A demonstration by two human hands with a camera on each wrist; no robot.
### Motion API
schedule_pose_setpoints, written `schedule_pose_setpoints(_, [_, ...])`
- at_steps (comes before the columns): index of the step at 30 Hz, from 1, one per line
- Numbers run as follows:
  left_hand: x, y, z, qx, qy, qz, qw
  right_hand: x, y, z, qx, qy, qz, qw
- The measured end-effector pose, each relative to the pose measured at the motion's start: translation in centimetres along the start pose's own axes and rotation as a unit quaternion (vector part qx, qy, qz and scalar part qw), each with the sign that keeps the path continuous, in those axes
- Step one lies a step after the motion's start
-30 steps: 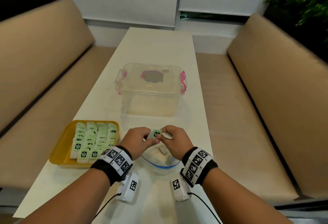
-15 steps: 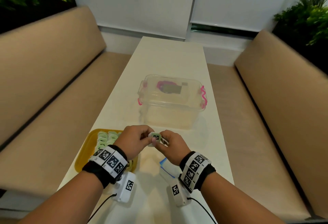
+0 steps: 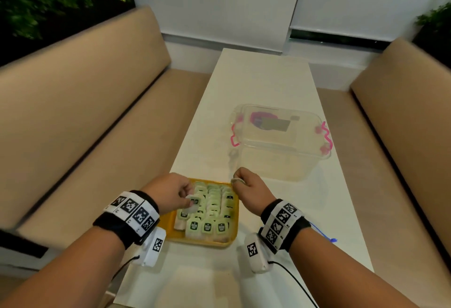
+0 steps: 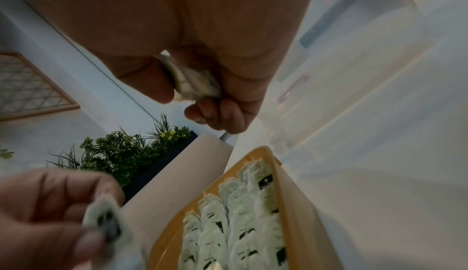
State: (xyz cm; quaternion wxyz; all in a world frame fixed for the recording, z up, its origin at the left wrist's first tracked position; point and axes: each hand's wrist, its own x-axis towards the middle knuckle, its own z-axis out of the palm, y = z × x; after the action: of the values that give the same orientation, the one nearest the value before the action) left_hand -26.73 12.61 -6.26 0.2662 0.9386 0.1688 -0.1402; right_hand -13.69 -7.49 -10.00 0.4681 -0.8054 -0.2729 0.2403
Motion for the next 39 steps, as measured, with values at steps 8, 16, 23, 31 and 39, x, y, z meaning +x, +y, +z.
schedule_pose_setpoints(8, [1.0, -2.7, 2.9, 0.175, -0.112, -0.047, 0.977, -0.2, 0.0, 1.8, 0.015, 0.01, 0.011, 1.0])
schedule_pose_setpoints(16, [2.4, -2.8, 4.4, 0.24, -0.093, -0.051, 0.965, -0.7, 0.2, 3.6, 0.034, 0.016, 0.052, 0.998])
schedule_pose_setpoints(23, [1.9, -2.9, 2.0, 0.151, -0.04, -0.007, 0.988, -0.8, -1.3, 4.9, 0.034, -0.001, 0.055, 0.998])
schedule_pose_setpoints(31, [0.6, -1.2, -0.9, -0.05, 0.064, 0.114, 0.99, 0.4, -2.5, 7.0, -0.002, -0.002, 0.033, 0.999])
schedule_pose_setpoints(39, [0.3, -2.5, -0.5, -0.082, 0.055, 0.112, 0.989, 0.5, -2.6, 7.6, -0.013, -0.003, 0.029, 0.999])
